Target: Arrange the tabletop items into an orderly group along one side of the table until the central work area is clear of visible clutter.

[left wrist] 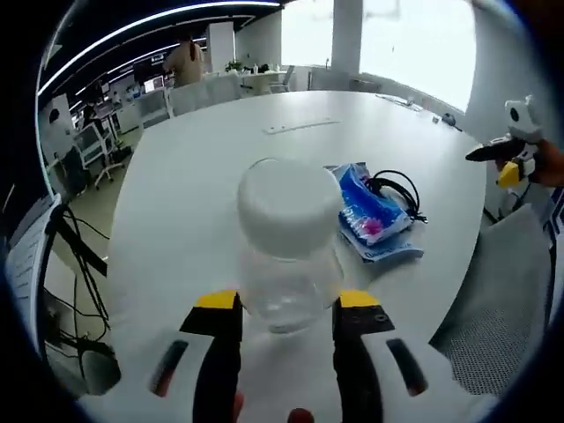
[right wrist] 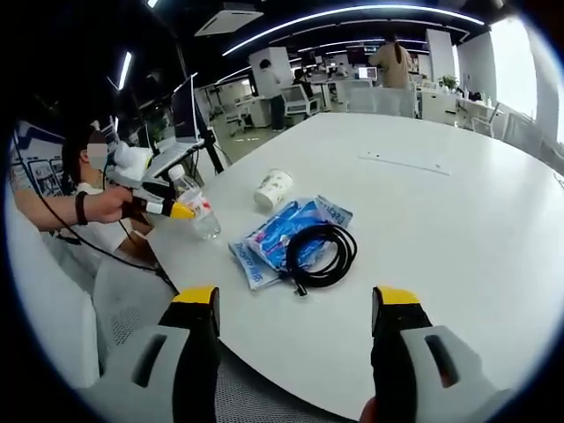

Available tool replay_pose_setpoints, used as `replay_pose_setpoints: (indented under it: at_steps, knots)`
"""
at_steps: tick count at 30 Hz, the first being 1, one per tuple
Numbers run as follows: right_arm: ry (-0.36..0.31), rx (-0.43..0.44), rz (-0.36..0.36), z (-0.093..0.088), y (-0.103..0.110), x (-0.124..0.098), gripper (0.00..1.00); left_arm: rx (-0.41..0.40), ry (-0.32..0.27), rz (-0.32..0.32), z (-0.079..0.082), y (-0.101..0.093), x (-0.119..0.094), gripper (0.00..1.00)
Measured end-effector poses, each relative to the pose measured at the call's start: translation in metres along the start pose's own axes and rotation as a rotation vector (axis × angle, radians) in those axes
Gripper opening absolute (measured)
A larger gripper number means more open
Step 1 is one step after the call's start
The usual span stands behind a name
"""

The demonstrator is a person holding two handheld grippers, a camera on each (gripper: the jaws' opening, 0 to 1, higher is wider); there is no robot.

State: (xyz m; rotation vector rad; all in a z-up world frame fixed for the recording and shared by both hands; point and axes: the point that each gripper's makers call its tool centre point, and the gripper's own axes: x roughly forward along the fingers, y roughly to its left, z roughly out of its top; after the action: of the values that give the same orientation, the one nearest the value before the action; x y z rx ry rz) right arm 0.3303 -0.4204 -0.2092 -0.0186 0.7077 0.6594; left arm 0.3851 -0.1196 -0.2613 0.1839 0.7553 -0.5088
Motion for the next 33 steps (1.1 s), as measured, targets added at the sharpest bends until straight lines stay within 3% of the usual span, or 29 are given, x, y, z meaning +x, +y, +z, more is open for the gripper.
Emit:
replay_pose_setpoints:
  at_steps: [18,33]
  knots:
    - [0.008,0.01,-0.013,-0.002,-0.008,-0.001,0.69,-0.078,0.006,0.11,0.009,0.023,0.012,0.36]
    - [0.03,0.031,-0.024,-0.011,-0.013,-0.005,0.69,-0.104,0.008,0.15,0.033,0.045,0.031,0.36]
